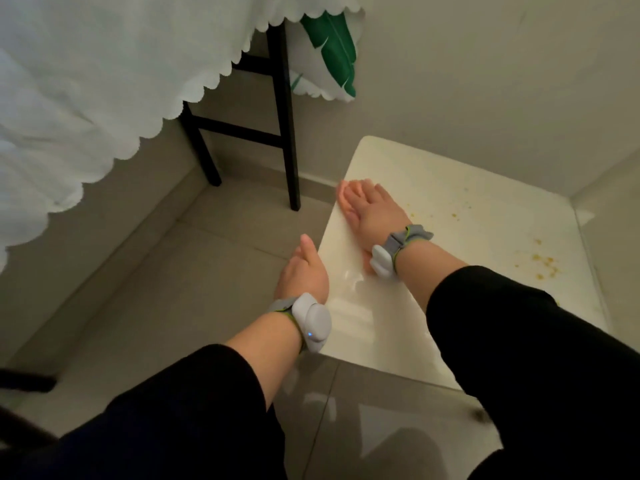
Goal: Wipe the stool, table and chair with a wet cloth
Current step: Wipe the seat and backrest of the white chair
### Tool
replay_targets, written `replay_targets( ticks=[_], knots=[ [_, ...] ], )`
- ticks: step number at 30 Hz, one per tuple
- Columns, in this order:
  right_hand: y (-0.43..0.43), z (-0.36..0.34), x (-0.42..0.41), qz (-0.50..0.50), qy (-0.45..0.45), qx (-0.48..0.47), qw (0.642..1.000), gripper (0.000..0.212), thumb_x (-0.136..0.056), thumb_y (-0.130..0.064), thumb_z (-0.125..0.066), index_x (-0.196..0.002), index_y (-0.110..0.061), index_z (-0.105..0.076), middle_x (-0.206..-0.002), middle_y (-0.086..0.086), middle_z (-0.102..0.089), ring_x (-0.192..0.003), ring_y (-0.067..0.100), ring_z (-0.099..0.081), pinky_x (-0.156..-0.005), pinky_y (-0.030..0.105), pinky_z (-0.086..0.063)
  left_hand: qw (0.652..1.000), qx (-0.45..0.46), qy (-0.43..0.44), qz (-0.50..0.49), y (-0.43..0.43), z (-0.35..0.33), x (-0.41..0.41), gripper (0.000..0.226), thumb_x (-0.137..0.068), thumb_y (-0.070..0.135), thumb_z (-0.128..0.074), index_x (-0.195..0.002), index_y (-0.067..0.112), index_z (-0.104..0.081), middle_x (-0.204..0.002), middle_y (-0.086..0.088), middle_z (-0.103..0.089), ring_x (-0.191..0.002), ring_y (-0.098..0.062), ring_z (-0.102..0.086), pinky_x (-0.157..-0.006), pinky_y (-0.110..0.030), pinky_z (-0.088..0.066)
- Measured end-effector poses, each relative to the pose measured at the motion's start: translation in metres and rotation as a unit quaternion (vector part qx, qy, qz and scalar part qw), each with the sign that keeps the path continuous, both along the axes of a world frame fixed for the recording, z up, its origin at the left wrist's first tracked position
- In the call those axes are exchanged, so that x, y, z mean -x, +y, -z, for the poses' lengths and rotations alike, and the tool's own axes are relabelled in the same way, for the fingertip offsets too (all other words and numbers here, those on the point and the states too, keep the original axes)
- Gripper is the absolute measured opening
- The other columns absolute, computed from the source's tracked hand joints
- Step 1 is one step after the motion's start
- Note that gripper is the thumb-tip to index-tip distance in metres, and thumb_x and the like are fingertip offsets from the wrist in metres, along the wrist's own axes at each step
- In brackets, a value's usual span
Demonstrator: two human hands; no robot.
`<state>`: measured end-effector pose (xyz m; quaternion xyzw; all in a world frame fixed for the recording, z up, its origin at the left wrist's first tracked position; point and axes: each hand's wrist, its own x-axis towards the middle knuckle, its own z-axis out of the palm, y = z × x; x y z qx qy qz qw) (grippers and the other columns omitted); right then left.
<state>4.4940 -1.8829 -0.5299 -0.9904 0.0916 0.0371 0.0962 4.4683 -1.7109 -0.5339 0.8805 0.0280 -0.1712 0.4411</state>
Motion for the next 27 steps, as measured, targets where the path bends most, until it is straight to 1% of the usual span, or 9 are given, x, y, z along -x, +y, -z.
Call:
replay_targets(
  ticks=[3,6,8,10,12,15,19,23,27],
  knots=[
    [0.027,-0.003,0.043,-0.076,-0.026,0.0,0.997,0.051,-0.099,-0.039,-0.028,-0.149,-0.03,-0.022,-0.158,0.008,-0.016,-0.146,0.027,-0.01,-0.119,0.04,-0.013,1.0,0.023,-0.005,-0.008,0.002,0.002,0.0,0.068,-0.096,0.053,-0.005,-0.136,0.015,-0.045,-0.139,-0.013,-0.05,-0.128,-0.032,-0.045,-0.104,-0.036,-0.032],
    [0.057,-0.006,0.099,-0.124,-0.003,-0.007,0.992,0.054,-0.096,-0.044,-0.028,-0.148,-0.037,-0.016,-0.159,0.001,-0.013,-0.147,0.024,-0.009,-0.116,0.044,-0.021,0.999,0.048,-0.018,0.009,-0.001,0.004,0.004,0.068,-0.094,0.057,-0.005,-0.133,0.018,-0.046,-0.134,-0.009,-0.055,-0.123,-0.03,-0.05,-0.094,-0.032,-0.034],
    [0.067,-0.008,0.127,-0.158,-0.002,0.005,0.988,0.056,-0.095,-0.043,-0.027,-0.149,-0.034,-0.016,-0.159,0.0,-0.013,-0.147,0.023,-0.009,-0.117,0.044,-0.02,0.999,0.038,-0.022,0.011,-0.001,0.003,0.006,0.066,-0.094,0.058,-0.008,-0.133,0.017,-0.043,-0.134,-0.011,-0.054,-0.122,-0.032,-0.05,-0.094,-0.034,-0.035],
    [0.058,-0.012,0.145,-0.17,-0.035,-0.005,0.985,0.053,-0.097,-0.036,-0.035,-0.148,-0.027,-0.024,-0.155,0.004,-0.027,-0.145,0.024,-0.018,-0.12,0.04,-0.014,0.999,0.023,-0.022,0.019,0.001,0.002,0.007,0.064,-0.093,0.059,-0.009,-0.133,0.019,-0.041,-0.133,-0.013,-0.053,-0.12,-0.034,-0.05,-0.093,-0.037,-0.036],
    [0.035,-0.014,0.152,-0.135,-0.051,0.004,0.99,0.051,-0.1,-0.031,-0.034,-0.149,-0.027,-0.019,-0.154,0.002,-0.029,-0.145,0.022,-0.017,-0.119,0.03,-0.002,0.999,0.012,-0.023,0.029,0.002,0.004,0.008,0.064,-0.092,0.06,-0.009,-0.132,0.021,-0.04,-0.131,-0.013,-0.054,-0.117,-0.034,-0.051,-0.087,-0.037,-0.034],
    [-0.01,-0.01,0.139,0.018,-0.031,0.005,0.999,0.051,-0.102,-0.031,-0.027,-0.15,-0.026,-0.008,-0.158,0.001,-0.018,-0.147,0.021,-0.006,-0.115,0.022,0.01,1.0,0.009,-0.015,0.025,0.003,0.006,0.007,0.067,-0.091,0.062,-0.007,-0.133,0.021,-0.039,-0.131,-0.01,-0.054,-0.117,-0.033,-0.051,-0.081,-0.035,-0.029],
    [0.001,-0.005,0.121,0.156,0.011,0.008,0.988,0.057,-0.099,-0.035,-0.025,-0.151,-0.028,-0.004,-0.16,0.007,-0.008,-0.146,0.029,-0.006,-0.119,0.041,-0.01,0.999,-0.005,-0.024,0.042,0.001,0.005,0.008,0.068,-0.091,0.063,-0.006,-0.131,0.02,-0.04,-0.128,-0.011,-0.055,-0.11,-0.032,-0.054,-0.08,-0.036,-0.032],
    [0.081,0.001,0.129,0.132,-0.04,-0.028,0.99,0.056,-0.094,-0.04,-0.03,-0.148,-0.036,-0.014,-0.159,0.003,-0.011,-0.145,0.029,-0.01,-0.113,0.046,-0.026,0.991,-0.078,-0.053,0.093,-0.001,0.002,0.01,0.062,-0.091,0.063,-0.009,-0.128,0.022,-0.037,-0.128,-0.012,-0.055,-0.108,-0.035,-0.055,-0.078,-0.037,-0.035],
    [0.098,-0.002,0.143,0.074,-0.056,-0.037,0.995,0.055,-0.095,-0.04,-0.032,-0.148,-0.034,-0.018,-0.159,-0.001,-0.013,-0.147,0.023,-0.008,-0.116,0.042,-0.02,0.983,-0.103,-0.074,0.13,0.0,-0.001,0.015,0.06,-0.092,0.061,-0.012,-0.131,0.022,-0.033,-0.13,-0.013,-0.054,-0.11,-0.035,-0.055,-0.087,-0.042,-0.042]
  ],
)
